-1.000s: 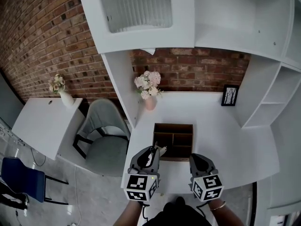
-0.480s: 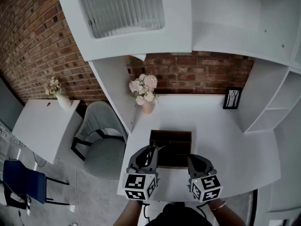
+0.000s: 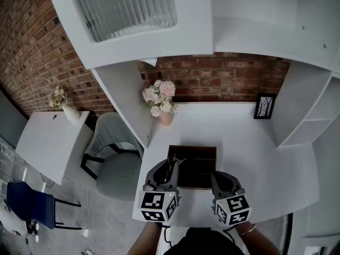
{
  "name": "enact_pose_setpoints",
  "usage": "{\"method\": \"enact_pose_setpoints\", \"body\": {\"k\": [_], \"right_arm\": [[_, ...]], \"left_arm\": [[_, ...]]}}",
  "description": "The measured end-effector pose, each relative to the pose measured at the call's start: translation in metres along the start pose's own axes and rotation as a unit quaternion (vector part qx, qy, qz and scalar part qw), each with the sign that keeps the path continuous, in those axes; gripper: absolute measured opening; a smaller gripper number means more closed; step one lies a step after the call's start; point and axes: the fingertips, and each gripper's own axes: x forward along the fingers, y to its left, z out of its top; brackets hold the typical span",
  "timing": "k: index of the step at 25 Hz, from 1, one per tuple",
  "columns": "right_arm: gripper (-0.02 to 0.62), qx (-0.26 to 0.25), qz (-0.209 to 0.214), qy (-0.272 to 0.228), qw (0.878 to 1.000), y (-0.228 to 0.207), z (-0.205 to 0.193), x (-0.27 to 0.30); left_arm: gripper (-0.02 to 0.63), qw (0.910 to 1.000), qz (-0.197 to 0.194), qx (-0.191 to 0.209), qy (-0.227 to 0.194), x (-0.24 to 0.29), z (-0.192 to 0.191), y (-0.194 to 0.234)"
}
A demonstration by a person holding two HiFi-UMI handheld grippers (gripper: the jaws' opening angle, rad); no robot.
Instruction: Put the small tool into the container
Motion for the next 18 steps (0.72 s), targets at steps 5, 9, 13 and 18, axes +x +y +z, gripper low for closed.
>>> {"method": "enact_pose_setpoints", "body": {"k": [5,9,13,18], "right_arm": [[0.003,-0.001,0.003,0.005,1.0,-0.002,-0.002,0.001],[0.003,-0.003,0.004,0.008,1.0,-0.002,-0.003,0.002],[0.003,-0.004,0.007,0.011,1.0,0.0,-0.005,0.003],[0.003,-0.006,0.01,0.013,1.0,0.005,-0.004,0.006]], "left_arm": [[0.072,0.9998,0.005,-0.007,0.018,0.003,-0.016,-0.001],[0.072,0.9994,0.01,-0.008,0.032,0.002,-0.028,0.002],[0.072,0.9988,0.012,-0.004,0.046,0.003,-0.04,0.003],[0.072,0.9981,0.012,-0.002,0.06,0.006,-0.051,0.006]]}}
